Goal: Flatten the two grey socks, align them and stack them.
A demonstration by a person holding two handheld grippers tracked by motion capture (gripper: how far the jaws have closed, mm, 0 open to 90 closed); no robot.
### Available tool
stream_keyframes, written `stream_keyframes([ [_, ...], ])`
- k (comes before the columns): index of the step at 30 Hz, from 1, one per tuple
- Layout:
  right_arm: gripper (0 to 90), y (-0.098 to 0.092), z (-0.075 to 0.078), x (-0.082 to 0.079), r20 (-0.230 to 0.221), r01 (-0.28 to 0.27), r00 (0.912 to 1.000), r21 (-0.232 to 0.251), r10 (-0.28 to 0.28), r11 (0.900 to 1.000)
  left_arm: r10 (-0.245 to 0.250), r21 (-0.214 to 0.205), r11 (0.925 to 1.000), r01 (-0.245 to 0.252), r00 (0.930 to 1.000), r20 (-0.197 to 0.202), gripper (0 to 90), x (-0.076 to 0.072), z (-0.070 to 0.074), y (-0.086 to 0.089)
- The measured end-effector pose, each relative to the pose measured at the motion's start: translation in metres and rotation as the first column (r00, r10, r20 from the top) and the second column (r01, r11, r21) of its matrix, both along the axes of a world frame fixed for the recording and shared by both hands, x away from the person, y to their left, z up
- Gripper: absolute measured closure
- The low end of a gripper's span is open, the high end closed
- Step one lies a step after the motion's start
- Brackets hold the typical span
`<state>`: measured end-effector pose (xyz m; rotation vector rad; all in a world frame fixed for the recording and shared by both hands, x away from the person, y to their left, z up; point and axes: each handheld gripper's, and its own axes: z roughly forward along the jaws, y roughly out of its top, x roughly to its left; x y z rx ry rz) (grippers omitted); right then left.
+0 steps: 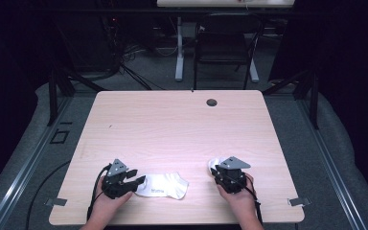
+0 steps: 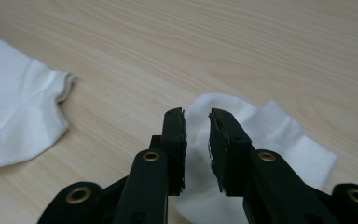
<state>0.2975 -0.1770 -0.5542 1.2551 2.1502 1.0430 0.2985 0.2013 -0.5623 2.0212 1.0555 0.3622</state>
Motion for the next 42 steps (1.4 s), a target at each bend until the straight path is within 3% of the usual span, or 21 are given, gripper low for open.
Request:
stream_keyframes([
  [4, 75.0, -0.008, -0.006, 0.006, -0.018, 0.056, 0.9983, -0.001, -0.056, 0.9985, -0.002, -0.002, 1.0000, 0.002, 1.0000, 0.001, 54.8, 0.000, 0.000, -0.001],
  [10, 74.8, -0.004, -0.016, 0.011, -0.068, 0.061, 0.9956, -0.043, -0.064, 0.9972, -0.017, 0.005, 0.9998, 0.017, 0.9998, -0.004, 54.8, 0.000, -0.002, -0.003],
  [14, 75.5, 0.001, -0.022, 0.014, -0.089, 0.037, 0.9952, -0.063, -0.042, 0.9973, -0.034, 0.024, 0.9991, 0.035, 0.9993, -0.011, 54.9, 0.000, -0.005, -0.008],
  [25, 76.1, 0.012, -0.023, 0.014, -0.097, 0.000, 0.9953, -0.029, -0.003, 0.9996, -0.084, 0.062, 0.9943, 0.087, 0.9951, -0.052, 57.9, -0.001, -0.016, -0.023],
  [30, 76.0, 0.018, -0.023, 0.013, -0.092, -0.020, 0.9956, -0.040, 0.017, 0.9990, -0.114, 0.079, 0.9901, 0.116, 0.9931, -0.030, 60.9, -0.007, -0.018, -0.028],
  [36, 76.1, 0.029, -0.023, 0.020, -0.103, -0.058, 0.9932, -0.034, 0.054, 0.9977, -0.112, 0.100, 0.9886, 0.113, 0.9936, -0.016, 61.2, -0.018, -0.019, -0.035],
  [42, 76.4, 0.054, -0.022, 0.027, -0.107, -0.126, 0.9869, -0.044, 0.121, 0.9911, -0.115, 0.094, 0.9886, 0.118, 0.9928, -0.034, 62.9, -0.022, -0.017, -0.037],
])
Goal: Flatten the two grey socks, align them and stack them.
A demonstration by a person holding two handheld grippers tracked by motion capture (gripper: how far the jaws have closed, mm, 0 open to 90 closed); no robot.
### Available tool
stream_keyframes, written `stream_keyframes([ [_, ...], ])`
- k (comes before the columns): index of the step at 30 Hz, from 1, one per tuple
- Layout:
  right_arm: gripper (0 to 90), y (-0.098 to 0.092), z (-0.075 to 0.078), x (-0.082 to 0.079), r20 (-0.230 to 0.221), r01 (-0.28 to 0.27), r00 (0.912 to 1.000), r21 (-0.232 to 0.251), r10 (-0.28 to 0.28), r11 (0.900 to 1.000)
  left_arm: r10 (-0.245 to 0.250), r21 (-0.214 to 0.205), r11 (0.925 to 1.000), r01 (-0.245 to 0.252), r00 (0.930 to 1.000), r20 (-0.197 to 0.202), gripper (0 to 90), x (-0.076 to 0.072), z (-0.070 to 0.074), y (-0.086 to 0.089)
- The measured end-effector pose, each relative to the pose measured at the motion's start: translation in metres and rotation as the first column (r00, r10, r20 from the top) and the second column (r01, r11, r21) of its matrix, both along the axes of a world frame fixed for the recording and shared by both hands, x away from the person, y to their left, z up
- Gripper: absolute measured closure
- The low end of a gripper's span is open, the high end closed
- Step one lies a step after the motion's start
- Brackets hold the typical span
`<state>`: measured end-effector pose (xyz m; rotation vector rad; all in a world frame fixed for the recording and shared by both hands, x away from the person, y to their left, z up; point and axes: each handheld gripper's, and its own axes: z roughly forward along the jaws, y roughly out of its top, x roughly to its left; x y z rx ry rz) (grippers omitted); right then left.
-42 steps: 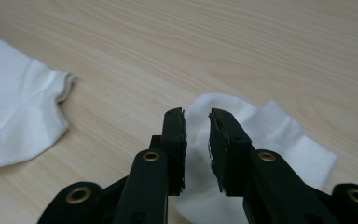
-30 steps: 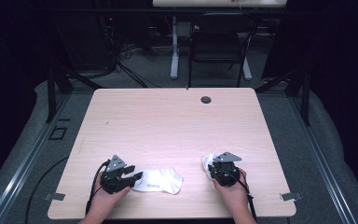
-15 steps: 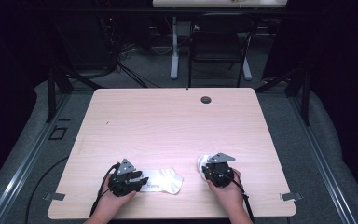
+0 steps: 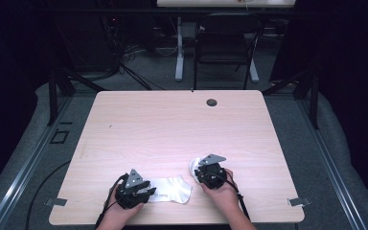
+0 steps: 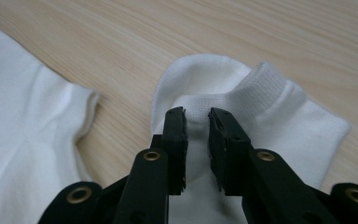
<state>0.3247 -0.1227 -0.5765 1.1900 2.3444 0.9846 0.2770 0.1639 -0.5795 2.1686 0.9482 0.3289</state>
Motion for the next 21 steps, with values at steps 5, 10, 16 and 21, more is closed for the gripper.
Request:
stream_keyframes([
  [5, 75.3, 0.016, 0.000, 0.006, -0.003, -0.022, 0.9997, 0.013, 0.022, 0.9997, 0.003, -0.014, 0.9999, -0.003, 0.9992, -0.041, 65.3, -0.001, 0.002, 0.003],
  [10, 73.2, 0.018, 0.010, 0.001, 0.036, -0.030, 0.9989, 0.036, 0.029, 0.9989, 0.012, -0.032, 0.9994, -0.013, 0.9993, -0.034, 64.3, 0.001, 0.006, 0.005],
  [16, 68.3, 0.023, 0.014, -0.010, 0.040, -0.072, 0.9967, 0.029, 0.071, 0.9970, 0.030, -0.055, 0.9980, -0.030, 0.9995, -0.012, 61.3, 0.004, 0.011, 0.010],
  [21, 66.0, 0.031, 0.005, -0.012, 0.029, -0.079, 0.9964, -0.007, 0.079, 0.9968, 0.037, -0.061, 0.9974, -0.037, 0.9993, -0.008, 60.3, 0.006, 0.012, 0.013],
])
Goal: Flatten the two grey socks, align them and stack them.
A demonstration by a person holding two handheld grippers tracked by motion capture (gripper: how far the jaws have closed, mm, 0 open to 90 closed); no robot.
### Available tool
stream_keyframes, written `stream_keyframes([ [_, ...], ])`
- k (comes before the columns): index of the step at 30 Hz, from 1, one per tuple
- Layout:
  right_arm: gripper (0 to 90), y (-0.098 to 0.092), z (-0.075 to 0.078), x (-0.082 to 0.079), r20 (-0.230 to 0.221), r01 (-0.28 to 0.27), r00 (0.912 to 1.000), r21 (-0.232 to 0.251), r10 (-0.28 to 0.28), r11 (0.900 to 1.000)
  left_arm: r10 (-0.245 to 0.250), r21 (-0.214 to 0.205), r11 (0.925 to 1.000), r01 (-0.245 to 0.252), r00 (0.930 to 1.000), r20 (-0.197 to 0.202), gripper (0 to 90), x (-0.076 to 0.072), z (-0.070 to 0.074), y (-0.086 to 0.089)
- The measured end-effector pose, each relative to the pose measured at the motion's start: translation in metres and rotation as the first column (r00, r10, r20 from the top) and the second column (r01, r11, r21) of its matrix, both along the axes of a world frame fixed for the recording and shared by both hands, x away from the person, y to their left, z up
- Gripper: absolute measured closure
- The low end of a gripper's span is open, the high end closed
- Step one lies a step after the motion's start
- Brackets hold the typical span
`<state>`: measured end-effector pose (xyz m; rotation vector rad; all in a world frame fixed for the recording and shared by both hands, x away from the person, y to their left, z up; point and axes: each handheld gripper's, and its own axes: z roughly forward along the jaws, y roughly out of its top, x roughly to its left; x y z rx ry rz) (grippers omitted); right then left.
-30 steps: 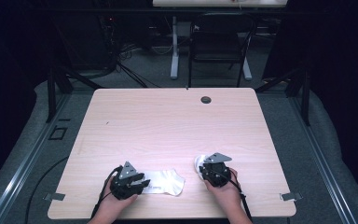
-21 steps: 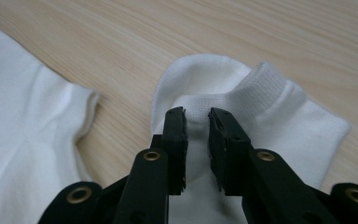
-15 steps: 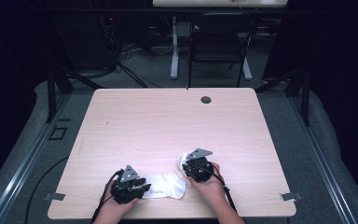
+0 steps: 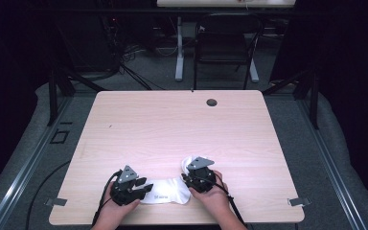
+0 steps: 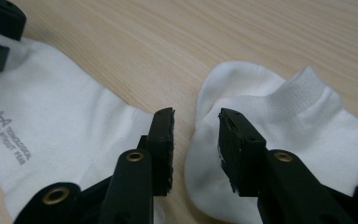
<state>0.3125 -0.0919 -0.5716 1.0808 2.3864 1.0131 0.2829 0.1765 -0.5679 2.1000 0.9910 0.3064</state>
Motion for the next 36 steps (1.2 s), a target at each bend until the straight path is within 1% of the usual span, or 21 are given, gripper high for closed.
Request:
stream_keyframes([
  [2, 66.3, 0.003, -0.003, 0.000, 0.002, 0.001, 1.0000, -0.035, 0.000, 0.9994, 0.002, -0.001, 1.0000, -0.002, 1.0000, 0.003, 60.3, 0.000, 0.000, 0.001],
  [3, 68.1, 0.004, -0.005, 0.000, -0.002, 0.002, 1.0000, -0.042, -0.002, 0.9991, 0.002, -0.003, 1.0000, -0.002, 1.0000, 0.002, 60.2, 0.000, 0.000, 0.001],
  [5, 74.4, 0.004, -0.005, 0.001, 0.013, 0.004, 0.9999, -0.064, -0.003, 0.9979, -0.005, -0.003, 1.0000, 0.005, 1.0000, -0.001, 60.3, 0.000, 0.000, 0.000],
  [8, 83.9, 0.002, -0.004, 0.003, -0.002, 0.014, 0.9999, -0.059, -0.014, 0.9982, -0.035, 0.009, 0.9994, 0.035, 0.9993, -0.010, 60.2, 0.000, -0.003, -0.004],
  [9, 85.8, 0.002, -0.004, 0.004, -0.004, 0.023, 0.9997, -0.047, -0.023, 0.9986, -0.044, 0.015, 0.9989, 0.044, 0.9990, -0.011, 60.2, -0.001, -0.004, -0.007],
  [10, 87.2, 0.001, -0.005, 0.006, -0.011, 0.020, 0.9997, -0.037, -0.021, 0.9991, -0.049, 0.019, 0.9986, 0.050, 0.9987, -0.013, 60.3, -0.002, -0.005, -0.009],
  [11, 87.8, 0.001, -0.004, 0.007, -0.022, 0.024, 0.9994, -0.028, -0.025, 0.9993, -0.057, 0.030, 0.9979, 0.058, 0.9983, -0.015, 60.3, -0.002, -0.006, -0.011],
  [12, 88.3, 0.001, -0.004, 0.008, -0.023, 0.026, 0.9994, -0.022, -0.026, 0.9994, -0.065, 0.040, 0.9970, 0.066, 0.9978, -0.015, 60.2, -0.003, -0.008, -0.013],
  [13, 88.6, 0.001, -0.004, 0.009, -0.028, 0.024, 0.9993, -0.026, -0.025, 0.9994, -0.067, 0.046, 0.9966, 0.068, 0.9976, -0.019, 60.3, -0.003, -0.009, -0.014],
  [16, 89.4, 0.005, -0.003, 0.012, -0.015, 0.013, 0.9998, -0.038, -0.014, 0.9992, -0.079, 0.057, 0.9952, 0.080, 0.9968, -0.007, 60.3, -0.004, -0.010, -0.017],
  [18, 89.6, 0.009, -0.003, 0.014, -0.017, 0.001, 0.9999, -0.041, -0.002, 0.9992, -0.082, 0.057, 0.9950, 0.082, 0.9966, -0.008, 60.7, -0.004, -0.011, -0.017],
  [22, 89.7, 0.019, -0.004, 0.016, -0.014, -0.032, 0.9994, -0.033, 0.031, 0.9989, -0.083, 0.048, 0.9953, 0.084, 0.9965, -0.006, 60.8, -0.006, -0.011, -0.019],
  [27, 89.8, 0.031, -0.001, 0.019, -0.007, -0.074, 0.9973, -0.070, 0.073, 0.9948, -0.096, 0.046, 0.9943, 0.096, 0.9954, -0.002, 61.0, -0.008, -0.012, -0.022],
  [28, 89.9, 0.034, -0.001, 0.020, 0.000, -0.074, 0.9973, -0.060, 0.074, 0.9955, -0.097, 0.042, 0.9943, 0.098, 0.9952, -0.004, 61.0, -0.008, -0.012, -0.023],
  [29, 89.9, 0.035, 0.000, 0.021, -0.003, -0.084, 0.9965, -0.067, 0.084, 0.9942, -0.108, 0.047, 0.9931, 0.108, 0.9942, -0.006, 61.0, -0.008, -0.011, -0.023],
  [30, 89.9, 0.038, 0.000, 0.021, -0.001, -0.086, 0.9963, -0.057, 0.086, 0.9947, -0.113, 0.050, 0.9923, 0.113, 0.9936, -0.004, 61.1, -0.008, -0.011, -0.023],
  [33, 89.9, 0.044, 0.003, 0.022, 0.008, -0.101, 0.9948, -0.063, 0.102, 0.9929, -0.121, 0.053, 0.9912, 0.121, 0.9926, 0.000, 61.9, -0.009, -0.012, -0.024],
  [35, 89.9, 0.045, 0.006, 0.024, 0.018, -0.105, 0.9942, -0.055, 0.106, 0.9930, -0.126, 0.052, 0.9906, 0.127, 0.9920, -0.007, 62.6, -0.010, -0.011, -0.024],
  [36, 89.9, 0.044, 0.008, 0.025, 0.025, -0.106, 0.9939, -0.064, 0.108, 0.9923, -0.129, 0.056, 0.9900, 0.130, 0.9916, -0.007, 62.9, -0.010, -0.011, -0.023],
])
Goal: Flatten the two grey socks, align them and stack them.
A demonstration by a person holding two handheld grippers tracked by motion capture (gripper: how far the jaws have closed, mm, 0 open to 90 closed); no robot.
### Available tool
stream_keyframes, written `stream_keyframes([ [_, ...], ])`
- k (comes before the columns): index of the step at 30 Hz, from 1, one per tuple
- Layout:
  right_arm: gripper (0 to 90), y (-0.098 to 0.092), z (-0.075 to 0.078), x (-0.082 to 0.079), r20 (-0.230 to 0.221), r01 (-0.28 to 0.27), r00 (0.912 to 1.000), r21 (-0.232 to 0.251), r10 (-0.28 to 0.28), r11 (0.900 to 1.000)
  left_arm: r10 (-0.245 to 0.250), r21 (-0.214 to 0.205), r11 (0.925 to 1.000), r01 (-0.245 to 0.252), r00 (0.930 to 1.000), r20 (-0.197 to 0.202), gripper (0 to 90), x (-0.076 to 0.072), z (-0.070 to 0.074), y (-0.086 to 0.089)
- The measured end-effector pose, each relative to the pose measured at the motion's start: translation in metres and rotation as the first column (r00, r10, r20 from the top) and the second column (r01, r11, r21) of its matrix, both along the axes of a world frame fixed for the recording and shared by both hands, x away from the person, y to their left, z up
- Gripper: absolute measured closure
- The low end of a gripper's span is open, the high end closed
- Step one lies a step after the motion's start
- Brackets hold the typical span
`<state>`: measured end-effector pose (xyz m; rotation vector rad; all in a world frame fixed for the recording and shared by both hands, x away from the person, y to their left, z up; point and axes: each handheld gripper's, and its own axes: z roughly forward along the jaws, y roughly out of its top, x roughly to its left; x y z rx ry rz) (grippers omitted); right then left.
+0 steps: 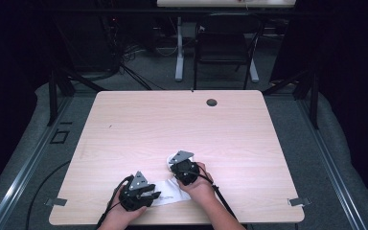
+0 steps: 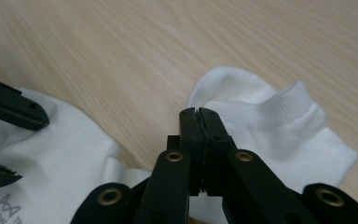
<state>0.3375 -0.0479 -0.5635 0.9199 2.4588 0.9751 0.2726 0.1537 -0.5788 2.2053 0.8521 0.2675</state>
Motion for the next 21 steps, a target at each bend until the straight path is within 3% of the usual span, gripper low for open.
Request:
stream_keyframes([
  [7, 89.9, -0.011, 0.007, 0.012, 0.002, 0.024, 0.9997, -0.021, -0.024, 0.9995, -0.024, 0.001, 0.9997, 0.024, 0.9997, 0.001, 63.8, -0.003, 0.000, -0.001],
  [10, 89.9, -0.012, 0.007, 0.014, -0.010, 0.035, 0.9993, 0.005, -0.035, 0.9994, -0.031, -0.009, 0.9995, 0.031, 0.9995, -0.005, 63.8, -0.002, 0.000, -0.003],
  [15, 89.9, -0.003, 0.009, 0.007, 0.002, 0.001, 1.0000, 0.018, -0.001, 0.9998, -0.030, -0.021, 0.9994, 0.029, 0.9995, -0.012, 63.1, -0.002, 0.002, -0.003],
  [21, 89.9, -0.003, 0.021, -0.002, 0.038, -0.017, 0.9992, 0.071, 0.014, 0.9974, 0.010, -0.078, 0.9969, -0.007, 0.9992, 0.038, 61.5, 0.004, 0.013, 0.003],
])
